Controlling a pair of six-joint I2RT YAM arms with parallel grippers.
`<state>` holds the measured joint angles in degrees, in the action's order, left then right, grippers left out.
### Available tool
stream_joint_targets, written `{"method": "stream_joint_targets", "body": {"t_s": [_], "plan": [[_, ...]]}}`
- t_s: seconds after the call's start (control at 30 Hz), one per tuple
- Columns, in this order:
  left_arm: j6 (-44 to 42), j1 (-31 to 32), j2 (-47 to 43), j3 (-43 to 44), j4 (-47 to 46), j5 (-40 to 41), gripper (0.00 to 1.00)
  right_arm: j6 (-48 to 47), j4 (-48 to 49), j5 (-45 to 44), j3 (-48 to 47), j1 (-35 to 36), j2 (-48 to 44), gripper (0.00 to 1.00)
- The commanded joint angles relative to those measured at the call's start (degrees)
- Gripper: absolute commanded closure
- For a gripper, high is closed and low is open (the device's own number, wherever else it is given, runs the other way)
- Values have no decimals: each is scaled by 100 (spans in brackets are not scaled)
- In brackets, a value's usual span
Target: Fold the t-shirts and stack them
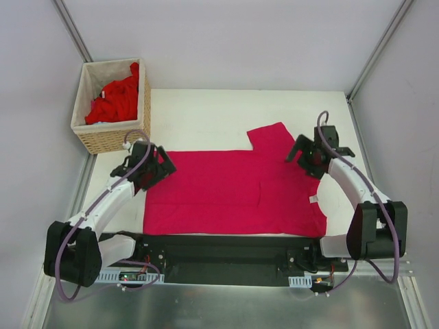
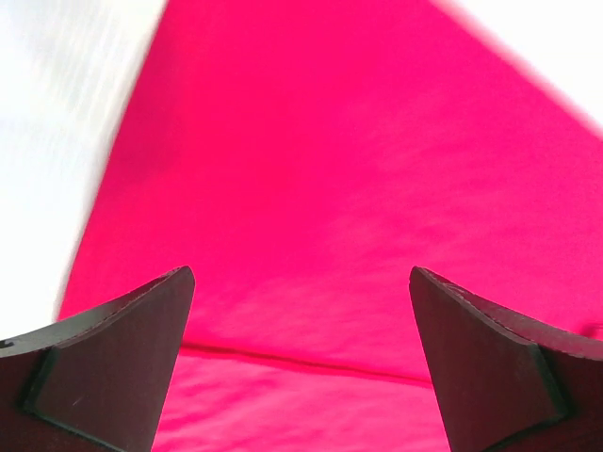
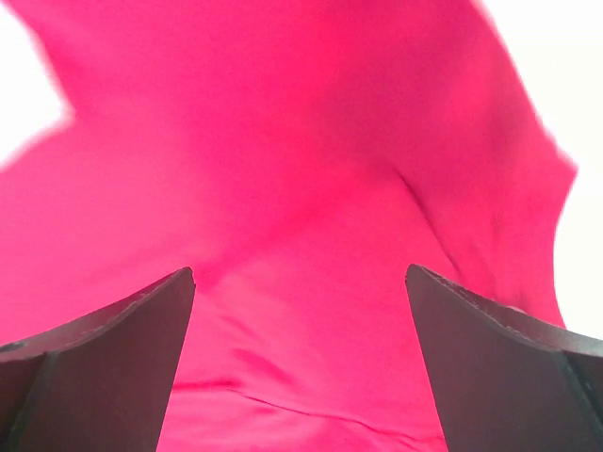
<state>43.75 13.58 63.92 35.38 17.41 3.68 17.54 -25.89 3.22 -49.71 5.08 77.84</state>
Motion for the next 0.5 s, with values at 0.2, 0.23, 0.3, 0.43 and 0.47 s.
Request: {"method": "stream_joint_targets", "body": {"t_s": [0.2,0.23,0.3,0.43,0.47], "plan": [[-823,48,1306,2332,623,624,1,-313,-505,196,-2621,54,661,1],[-920,48,1438,2464,676,712,1,-313,-496,214,-2796,46,705,0],[-1166,48,1824,2886,947,835,1,-339,-496,249,-2938,46,846,0],[-1509,48,2448,3545,1588,1291,4,-479,-443,188,-3088,37,925,0],[-1588,48,2545,3773,1703,1502,4,-532,-435,109,-3114,37,943,0]]}}
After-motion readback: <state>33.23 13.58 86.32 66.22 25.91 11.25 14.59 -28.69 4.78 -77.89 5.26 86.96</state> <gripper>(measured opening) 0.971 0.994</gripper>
